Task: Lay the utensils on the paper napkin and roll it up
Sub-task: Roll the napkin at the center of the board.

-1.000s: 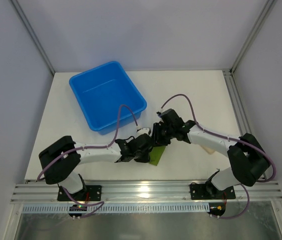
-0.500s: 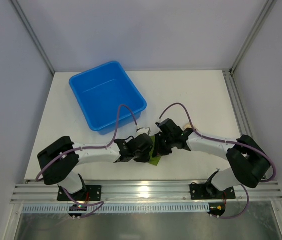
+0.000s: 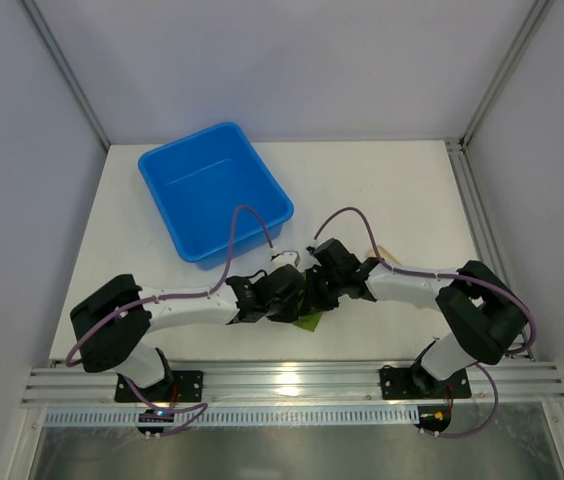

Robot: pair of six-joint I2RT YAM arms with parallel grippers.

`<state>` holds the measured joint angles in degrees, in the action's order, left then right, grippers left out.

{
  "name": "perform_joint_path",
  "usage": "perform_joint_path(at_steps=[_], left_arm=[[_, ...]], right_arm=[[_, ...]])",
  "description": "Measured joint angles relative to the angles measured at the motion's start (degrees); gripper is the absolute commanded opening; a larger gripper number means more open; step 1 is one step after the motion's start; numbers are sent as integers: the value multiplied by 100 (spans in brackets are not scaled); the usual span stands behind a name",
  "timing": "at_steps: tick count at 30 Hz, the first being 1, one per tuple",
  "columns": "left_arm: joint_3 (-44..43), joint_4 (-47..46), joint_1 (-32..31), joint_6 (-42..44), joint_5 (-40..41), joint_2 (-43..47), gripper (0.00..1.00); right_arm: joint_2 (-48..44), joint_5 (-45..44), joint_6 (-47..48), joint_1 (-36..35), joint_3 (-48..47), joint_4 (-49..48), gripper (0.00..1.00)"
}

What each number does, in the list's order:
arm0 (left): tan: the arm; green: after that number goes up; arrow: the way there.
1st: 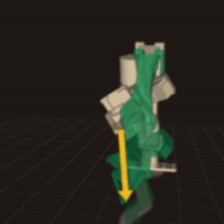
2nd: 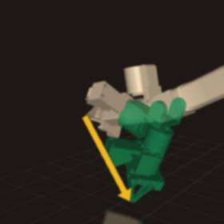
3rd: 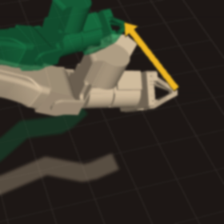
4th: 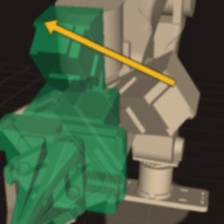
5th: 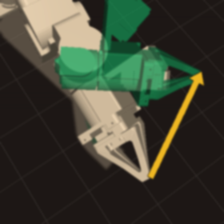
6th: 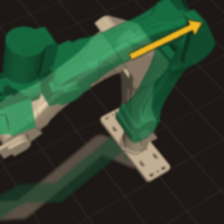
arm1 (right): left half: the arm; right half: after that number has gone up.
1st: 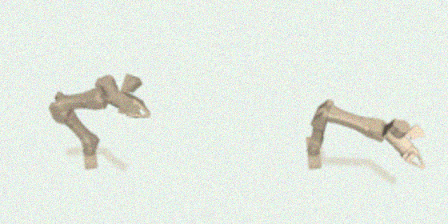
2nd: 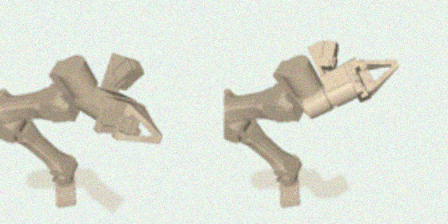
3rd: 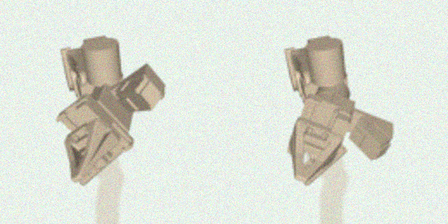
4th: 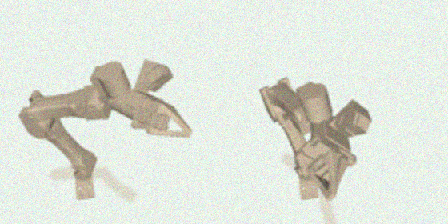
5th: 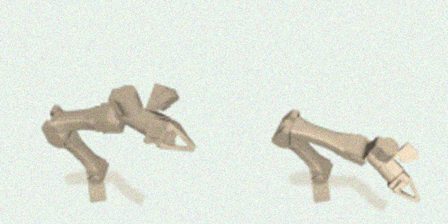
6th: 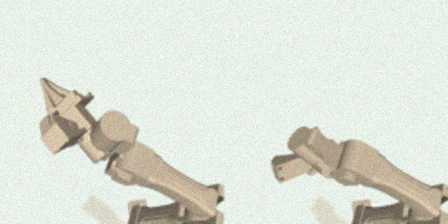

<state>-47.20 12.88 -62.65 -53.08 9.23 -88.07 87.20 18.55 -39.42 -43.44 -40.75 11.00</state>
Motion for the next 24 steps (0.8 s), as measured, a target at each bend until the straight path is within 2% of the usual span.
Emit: perform_joint_path(at_steps=[10,24], left_arm=[[-629,649,48,286,616,2,6],[-892,603,564,586,407,-431,3]], right_arm=[[256,63,-122,0,0,-232,4],[219,61,-304,0,216,-540,4]])
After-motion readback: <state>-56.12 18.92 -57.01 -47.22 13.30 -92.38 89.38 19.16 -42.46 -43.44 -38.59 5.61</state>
